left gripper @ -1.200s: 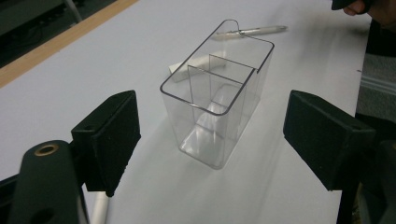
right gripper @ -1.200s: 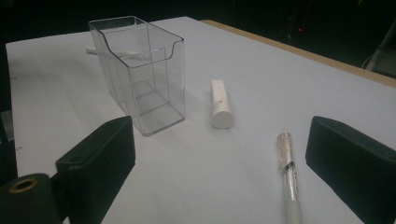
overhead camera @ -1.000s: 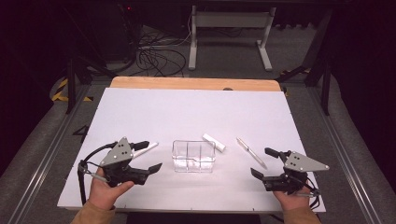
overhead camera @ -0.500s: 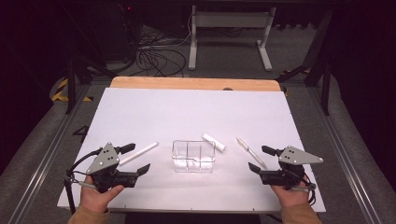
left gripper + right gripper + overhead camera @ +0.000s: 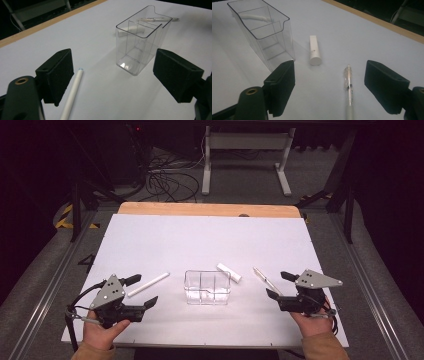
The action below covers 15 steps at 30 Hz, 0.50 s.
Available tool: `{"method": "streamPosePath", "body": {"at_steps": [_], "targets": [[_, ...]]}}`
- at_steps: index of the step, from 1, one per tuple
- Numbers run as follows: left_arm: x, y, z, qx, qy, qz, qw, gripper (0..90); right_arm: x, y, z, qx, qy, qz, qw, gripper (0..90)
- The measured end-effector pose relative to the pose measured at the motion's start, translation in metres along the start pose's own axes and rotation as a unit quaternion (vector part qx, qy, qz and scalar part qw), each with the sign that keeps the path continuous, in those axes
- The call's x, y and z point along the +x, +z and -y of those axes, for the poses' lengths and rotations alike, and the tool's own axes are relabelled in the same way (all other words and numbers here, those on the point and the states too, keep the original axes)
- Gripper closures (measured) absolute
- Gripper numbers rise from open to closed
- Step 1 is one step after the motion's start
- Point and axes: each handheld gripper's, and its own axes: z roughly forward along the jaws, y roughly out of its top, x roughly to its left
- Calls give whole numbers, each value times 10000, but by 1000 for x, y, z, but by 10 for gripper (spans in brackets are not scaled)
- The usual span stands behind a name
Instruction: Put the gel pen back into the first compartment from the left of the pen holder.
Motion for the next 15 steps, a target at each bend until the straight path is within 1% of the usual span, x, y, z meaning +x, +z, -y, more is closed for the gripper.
{"method": "streamPosePath", "body": {"at_steps": [4, 8, 11, 12, 13, 15], "targets": [[0, -1, 0, -10, 18, -41, 10000, 172, 0, 2, 1, 31, 55, -4, 10000, 237], [-1, -1, 0, 0, 27, -12, 10000, 171, -1, 3, 1, 72, 32, -7, 10000, 227], [-1, -2, 0, -8, 29, -26, 10000, 171, -4, 4, -1, 86, 134, -104, 9998, 228], [-2, -2, 0, -15, 18, -29, 10000, 171, -5, 4, -1, 127, 182, -145, 9996, 219], [-2, -2, 1, -15, 20, -30, 10000, 171, -6, 5, -2, 186, 224, -136, 9995, 210], [-2, -3, 1, -5, 27, -31, 10000, 171, -7, 8, -4, 347, 238, -83, 9991, 221]]}}
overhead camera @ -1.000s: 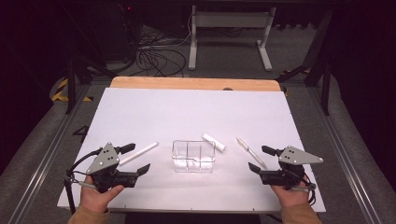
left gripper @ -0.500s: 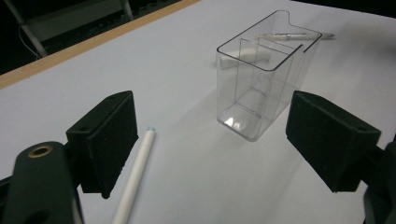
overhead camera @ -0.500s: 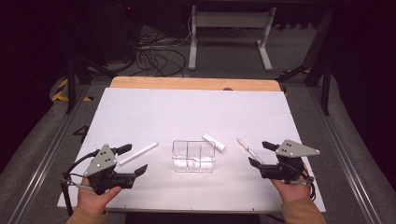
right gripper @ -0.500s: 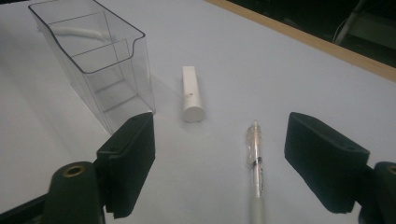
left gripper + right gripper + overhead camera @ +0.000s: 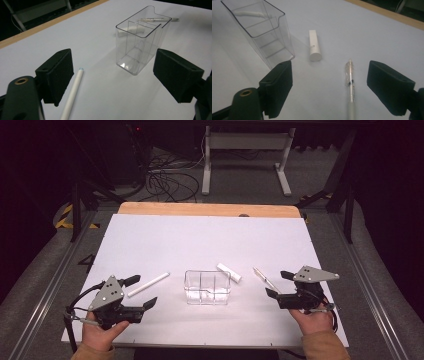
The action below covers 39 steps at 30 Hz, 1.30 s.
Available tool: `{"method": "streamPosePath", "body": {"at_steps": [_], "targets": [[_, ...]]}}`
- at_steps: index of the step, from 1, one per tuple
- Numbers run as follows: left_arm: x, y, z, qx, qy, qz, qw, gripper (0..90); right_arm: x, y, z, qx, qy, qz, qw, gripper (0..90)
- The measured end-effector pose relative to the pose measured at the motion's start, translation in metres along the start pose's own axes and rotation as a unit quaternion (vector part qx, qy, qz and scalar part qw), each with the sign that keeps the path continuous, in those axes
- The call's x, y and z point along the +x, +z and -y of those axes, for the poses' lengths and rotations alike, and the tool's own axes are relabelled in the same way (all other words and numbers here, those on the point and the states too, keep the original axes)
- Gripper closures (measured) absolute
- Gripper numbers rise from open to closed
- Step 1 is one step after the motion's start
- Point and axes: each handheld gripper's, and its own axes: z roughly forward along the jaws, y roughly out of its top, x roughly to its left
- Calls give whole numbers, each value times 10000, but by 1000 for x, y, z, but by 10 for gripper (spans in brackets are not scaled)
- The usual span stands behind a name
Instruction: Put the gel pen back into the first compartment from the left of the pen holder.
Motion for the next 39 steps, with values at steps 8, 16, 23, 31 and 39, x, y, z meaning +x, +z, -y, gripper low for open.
{"method": "streamPosePath", "body": {"at_steps": [8, 16, 23, 31, 39], "targets": [[-1, -2, 0, -1, -8, 35, 10000, 170, -6, 9, -6, 496, -107, 165, 9986, 254], [-1, -3, 1, 9, -5, 11, 10000, 170, -16, 20, -1, 1089, 183, 300, 9934, 331], [-3, -1, 2, 64, 28, 34, 10000, 168, -20, 35, 4, 1687, 484, 404, 9836, 390], [-3, -1, 2, 99, 22, 30, 9999, 168, -20, 50, 6, 2114, 439, 604, 9745, 459], [-6, 1, 1, 160, 81, 41, 9998, 165, -19, 66, 4, 2442, 384, 735, 9662, 559]]}}
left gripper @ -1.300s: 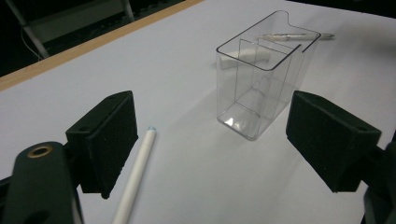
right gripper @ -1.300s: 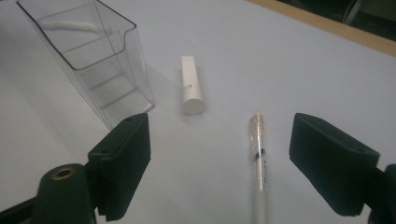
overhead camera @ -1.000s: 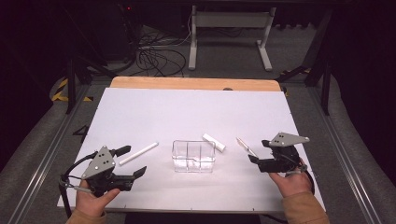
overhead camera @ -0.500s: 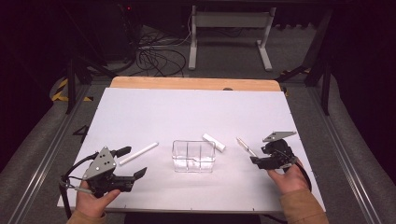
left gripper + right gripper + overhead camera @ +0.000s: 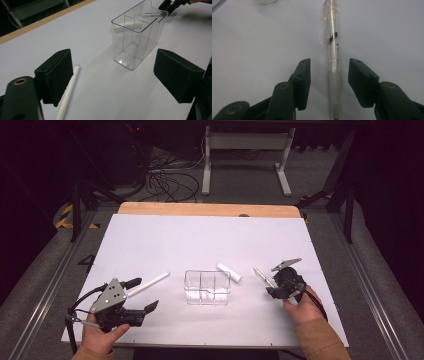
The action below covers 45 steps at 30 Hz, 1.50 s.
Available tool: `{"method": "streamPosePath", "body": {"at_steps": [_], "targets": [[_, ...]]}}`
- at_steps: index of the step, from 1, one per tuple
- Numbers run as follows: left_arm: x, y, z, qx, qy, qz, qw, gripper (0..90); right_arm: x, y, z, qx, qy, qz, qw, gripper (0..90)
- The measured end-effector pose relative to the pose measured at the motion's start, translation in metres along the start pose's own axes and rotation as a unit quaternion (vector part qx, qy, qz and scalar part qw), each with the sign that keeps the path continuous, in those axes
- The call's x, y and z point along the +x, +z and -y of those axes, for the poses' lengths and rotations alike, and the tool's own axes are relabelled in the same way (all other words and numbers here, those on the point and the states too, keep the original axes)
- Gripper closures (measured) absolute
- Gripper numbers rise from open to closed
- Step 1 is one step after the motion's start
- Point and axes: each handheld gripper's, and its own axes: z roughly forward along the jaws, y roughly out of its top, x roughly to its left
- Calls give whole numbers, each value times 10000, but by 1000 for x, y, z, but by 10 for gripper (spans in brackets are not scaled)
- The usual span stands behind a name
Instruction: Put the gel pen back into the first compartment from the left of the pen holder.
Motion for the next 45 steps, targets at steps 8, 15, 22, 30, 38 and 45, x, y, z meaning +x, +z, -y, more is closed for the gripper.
{"method": "streamPosePath", "body": {"at_steps": [8, 15, 22, 30, 38, 45], "targets": [[0, -1, 0, -17, 2, 26, 10000, 163, -4, 0, -1, 212, 37, -90, 9997, 683], [0, -1, 0, -33, 4, 19, 10000, 163, -7, 1, 2, 378, 87, -96, 9992, 752], [1, -1, 0, -50, -15, 72, 10000, 163, -9, 1, 2, 396, 144, -130, 9990, 796], [0, -2, 0, -51, -17, 51, 10000, 163, -7, 1, 2, 402, 73, -90, 9991, 801], [1, -4, 0, -80, -25, 40, 10000, 163, -4, -13, -1, 147, 15, -145, 9998, 802], [1, -6, 0, -114, -31, 27, 9999, 163, -3, -42, -9, -188, -88, -199, 9996, 804]]}}
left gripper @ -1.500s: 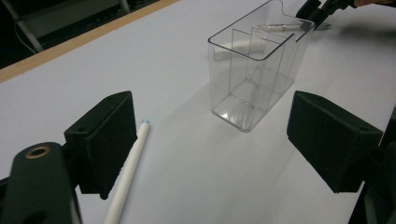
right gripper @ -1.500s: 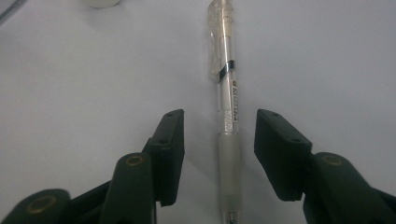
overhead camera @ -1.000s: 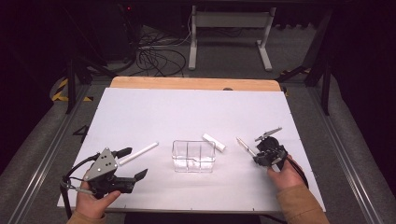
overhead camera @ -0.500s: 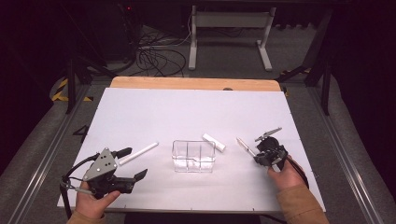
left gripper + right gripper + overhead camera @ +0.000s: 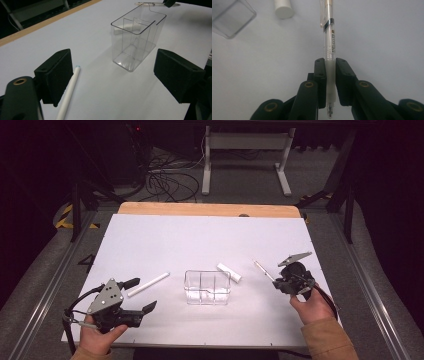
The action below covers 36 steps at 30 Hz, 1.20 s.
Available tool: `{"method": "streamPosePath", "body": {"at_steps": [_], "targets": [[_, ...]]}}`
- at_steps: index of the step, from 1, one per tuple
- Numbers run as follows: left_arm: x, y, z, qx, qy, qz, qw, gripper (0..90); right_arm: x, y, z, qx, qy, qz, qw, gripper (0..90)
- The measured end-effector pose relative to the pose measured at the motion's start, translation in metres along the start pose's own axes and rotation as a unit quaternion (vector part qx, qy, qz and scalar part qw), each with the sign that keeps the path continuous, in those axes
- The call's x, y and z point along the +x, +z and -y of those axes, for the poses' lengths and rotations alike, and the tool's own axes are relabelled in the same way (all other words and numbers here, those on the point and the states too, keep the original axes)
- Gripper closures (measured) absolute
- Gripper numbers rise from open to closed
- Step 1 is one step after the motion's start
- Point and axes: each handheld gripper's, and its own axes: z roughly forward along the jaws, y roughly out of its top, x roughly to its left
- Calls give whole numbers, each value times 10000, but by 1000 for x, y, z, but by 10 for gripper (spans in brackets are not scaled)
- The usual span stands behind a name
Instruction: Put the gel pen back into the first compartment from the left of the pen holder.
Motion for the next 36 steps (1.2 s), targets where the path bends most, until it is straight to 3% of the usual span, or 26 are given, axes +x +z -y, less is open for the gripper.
{"method": "streamPosePath", "body": {"at_steps": [7, 20, 29, 36], "targets": [[0, -1, 0, -13, -9, -8, 10000, 163, 2, -21, -7, -202, -112, -134, 9996, 803], [1, -4, 0, -97, -60, -61, 9999, 166, 11, -41, -12, -495, -320, -356, 9976, 802], [1, -5, 0, -98, -75, -72, 9999, 165, 21, -52, -20, -477, -549, -463, 9963, 802], [2, -5, 1, -115, -65, -122, 9998, 166, 41, -65, -35, -393, -866, -613, 9936, 802]]}}
